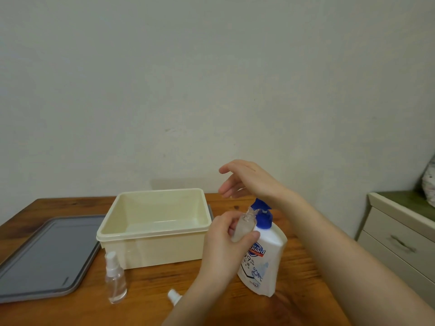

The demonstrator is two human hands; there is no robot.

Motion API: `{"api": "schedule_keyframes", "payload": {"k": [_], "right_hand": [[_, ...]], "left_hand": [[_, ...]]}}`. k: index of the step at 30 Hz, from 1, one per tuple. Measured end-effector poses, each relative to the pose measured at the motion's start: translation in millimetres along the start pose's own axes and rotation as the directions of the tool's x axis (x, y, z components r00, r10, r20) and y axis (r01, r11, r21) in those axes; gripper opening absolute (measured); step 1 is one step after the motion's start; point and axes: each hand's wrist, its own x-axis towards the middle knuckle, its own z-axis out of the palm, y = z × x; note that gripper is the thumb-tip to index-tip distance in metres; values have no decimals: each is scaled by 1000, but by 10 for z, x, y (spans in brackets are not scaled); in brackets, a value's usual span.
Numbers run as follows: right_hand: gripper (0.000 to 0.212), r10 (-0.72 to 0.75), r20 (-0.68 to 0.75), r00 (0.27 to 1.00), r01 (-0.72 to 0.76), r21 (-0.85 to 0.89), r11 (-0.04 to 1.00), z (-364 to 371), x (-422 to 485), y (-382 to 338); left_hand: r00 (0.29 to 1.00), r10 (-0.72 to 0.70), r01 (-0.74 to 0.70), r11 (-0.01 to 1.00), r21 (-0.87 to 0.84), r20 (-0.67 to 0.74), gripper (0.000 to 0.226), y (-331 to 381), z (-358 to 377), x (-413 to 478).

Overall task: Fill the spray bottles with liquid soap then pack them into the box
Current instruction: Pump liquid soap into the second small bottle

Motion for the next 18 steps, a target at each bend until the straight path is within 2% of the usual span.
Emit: {"api": "schedule_keyframes", "payload": {"k": [5,10,14,18], "right_hand": [[30,52,-82,995,-38,156,987,-62,31,1],[31,50,-244,969,16,263,965,-99,37,22],[29,15,-327,945,74,256,964,-103,21,-9],[26,-34,-335,942,85,137,987,-93,-5,-71]], "left_hand": [[1000,3,-3,1000,5,17,27,-35,-21,-24],[1000,-8,8,1000,11,22,32,-22,-59,-46],[1000,-14,14,1000,22,-8,35,32,-129,-57],[999,5,-4,999,38,-51,33,138,-236,-72]]}}
